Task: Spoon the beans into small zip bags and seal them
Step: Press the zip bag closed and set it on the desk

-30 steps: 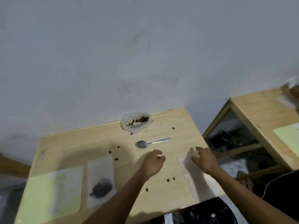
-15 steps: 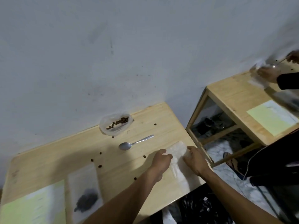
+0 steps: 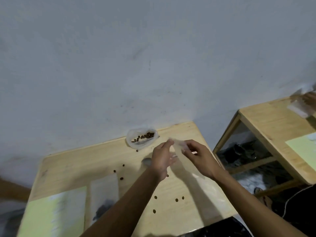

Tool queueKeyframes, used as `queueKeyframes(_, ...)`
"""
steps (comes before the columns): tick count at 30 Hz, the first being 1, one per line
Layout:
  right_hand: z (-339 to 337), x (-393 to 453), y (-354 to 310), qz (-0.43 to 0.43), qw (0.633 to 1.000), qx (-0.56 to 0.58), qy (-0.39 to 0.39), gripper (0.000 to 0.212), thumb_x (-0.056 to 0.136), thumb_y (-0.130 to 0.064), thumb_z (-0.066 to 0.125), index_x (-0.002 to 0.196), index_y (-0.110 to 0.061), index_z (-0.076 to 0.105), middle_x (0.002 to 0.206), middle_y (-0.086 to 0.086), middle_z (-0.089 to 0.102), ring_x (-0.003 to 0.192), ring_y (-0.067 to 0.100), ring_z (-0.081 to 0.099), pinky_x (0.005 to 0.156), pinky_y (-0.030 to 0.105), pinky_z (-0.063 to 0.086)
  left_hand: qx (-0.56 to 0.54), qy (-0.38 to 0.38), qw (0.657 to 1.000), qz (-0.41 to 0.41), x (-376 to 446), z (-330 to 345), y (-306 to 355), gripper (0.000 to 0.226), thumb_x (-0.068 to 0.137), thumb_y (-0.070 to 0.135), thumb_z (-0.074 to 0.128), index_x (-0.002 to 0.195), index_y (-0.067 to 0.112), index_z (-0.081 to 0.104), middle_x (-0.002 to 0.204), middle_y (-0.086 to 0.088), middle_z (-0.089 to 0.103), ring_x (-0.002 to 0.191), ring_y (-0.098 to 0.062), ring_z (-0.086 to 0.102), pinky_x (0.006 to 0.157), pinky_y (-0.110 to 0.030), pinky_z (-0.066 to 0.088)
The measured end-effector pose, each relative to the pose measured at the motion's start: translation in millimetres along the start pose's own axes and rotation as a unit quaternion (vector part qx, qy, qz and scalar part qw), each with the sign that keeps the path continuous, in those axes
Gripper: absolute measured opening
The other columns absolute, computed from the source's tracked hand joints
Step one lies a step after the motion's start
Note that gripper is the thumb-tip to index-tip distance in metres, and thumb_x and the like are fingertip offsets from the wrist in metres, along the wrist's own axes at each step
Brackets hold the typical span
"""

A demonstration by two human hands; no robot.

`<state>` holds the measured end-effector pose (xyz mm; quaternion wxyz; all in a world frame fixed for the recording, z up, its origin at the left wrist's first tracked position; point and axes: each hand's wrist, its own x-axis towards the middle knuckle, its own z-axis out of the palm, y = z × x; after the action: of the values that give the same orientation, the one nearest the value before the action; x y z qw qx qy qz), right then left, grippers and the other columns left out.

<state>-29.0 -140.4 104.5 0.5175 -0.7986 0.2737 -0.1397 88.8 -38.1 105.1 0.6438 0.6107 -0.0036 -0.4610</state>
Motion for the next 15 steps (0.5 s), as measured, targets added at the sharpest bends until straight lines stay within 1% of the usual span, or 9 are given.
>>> queueKeyframes(1, 4.2, 3.6, -6.1, -0.011, 1.0, 0.006, -0.012, 0.02, 0.094, -0.017, 0.061, 0.108, -0.03, 0.065, 0.108, -0.017, 0.068, 0.1, 0.003, 0.062, 0.08, 0.021, 0.049, -0.037, -0.011, 0.999, -0.006, -2.3, -6.0, 11.3, 0.027, 0.099, 0.032, 0.055, 0.113, 0.01, 0.063, 0.105, -0.008, 0.064, 0.094, -0.024, 0.066, 0.084, -0.037, 0.057)
queueKeyframes(3, 12.7, 10.4, -17.0, -0.035, 0.999, -0.002, -0.041, 0.028, 0.091, -0.02, 0.067, 0.114, -0.036, 0.062, 0.119, -0.021, 0.061, 0.11, -0.001, 0.055, 0.086, 0.022, 0.047, -0.09, -0.022, 0.996, -0.004, -8.4, -18.8, 30.3, 0.03, 0.1, 0.031, 0.054, 0.112, 0.006, 0.062, 0.105, -0.012, 0.069, 0.097, -0.029, 0.068, 0.079, -0.037, 0.058)
queueKeyframes(6, 22.2, 19.1, -32.4, -0.078, 0.991, -0.036, -0.103, 0.043, 0.088, -0.024, 0.07, 0.125, -0.04, 0.056, 0.13, -0.028, 0.053, 0.122, -0.006, 0.044, 0.096, 0.018, 0.039, -0.112, -0.008, 0.993, 0.027, -16.1, -38.1, 48.2, 0.024, 0.1, 0.023, 0.054, 0.114, 0.004, 0.06, 0.097, -0.011, 0.073, 0.092, -0.028, 0.071, 0.082, -0.041, 0.058)
queueKeyframes(8, 28.5, 24.7, -41.0, -0.092, 0.985, -0.038, -0.138, 0.045, 0.09, -0.021, 0.066, 0.128, -0.041, 0.053, 0.135, -0.03, 0.05, 0.128, -0.006, 0.041, 0.101, 0.019, 0.037, -0.106, 0.002, 0.993, 0.046, -20.5, -50.7, 54.9, 0.024, 0.098, 0.021, 0.057, 0.115, 0.004, 0.059, 0.097, -0.012, 0.074, 0.093, -0.028, 0.071, 0.087, -0.043, 0.057)
queueKeyframes(10, 35.0, 30.7, -49.3, -0.083, 0.986, -0.002, -0.146, 0.039, 0.093, -0.018, 0.06, 0.125, -0.04, 0.057, 0.133, -0.029, 0.053, 0.127, -0.005, 0.045, 0.102, 0.023, 0.039, -0.099, 0.007, 0.993, 0.065, -24.8, -60.2, 59.1, 0.027, 0.097, 0.021, 0.058, 0.117, 0.002, 0.057, 0.099, -0.012, 0.074, 0.094, -0.026, 0.072, 0.088, -0.043, 0.056)
queueKeyframes(11, 38.4, 33.4, -54.2, -0.075, 0.987, 0.022, -0.14, 0.033, 0.095, -0.019, 0.059, 0.122, -0.038, 0.061, 0.129, -0.028, 0.057, 0.124, -0.005, 0.048, 0.101, 0.025, 0.042, -0.097, 0.009, 0.992, 0.073, -26.5, -63.5, 60.1, 0.027, 0.098, 0.02, 0.058, 0.117, 0.001, 0.056, 0.099, -0.012, 0.075, 0.094, -0.025, 0.072, 0.088, -0.043, 0.056)
queueKeyframes(13, 46.2, 38.9, -62.5, -0.071, 0.988, 0.056, -0.127, 0.02, 0.096, -0.028, 0.059, 0.115, -0.032, 0.066, 0.122, -0.023, 0.063, 0.12, -0.003, 0.053, 0.097, 0.027, 0.046, -0.086, 0.022, 0.992, 0.087, -29.2, -67.5, 61.5, 0.026, 0.098, 0.018, 0.056, 0.117, 0.0, 0.056, 0.096, -0.01, 0.076, 0.093, -0.024, 0.072, 0.093, -0.045, 0.055)
queueKeyframes(15, 53.7, 43.3, -68.6, -0.069, 0.987, 0.077, -0.121, 0.017, 0.093, -0.036, 0.064, 0.109, -0.029, 0.067, 0.115, -0.017, 0.067, 0.118, 0.0, 0.056, 0.095, 0.028, 0.049, -0.074, 0.039, 0.991, 0.104, -29.9, -70.9, 62.5, 0.022, 0.098, 0.016, 0.056, 0.113, 0.001, 0.059, 0.091, -0.008, 0.077, 0.09, -0.022, 0.073, 0.098, -0.048, 0.051)
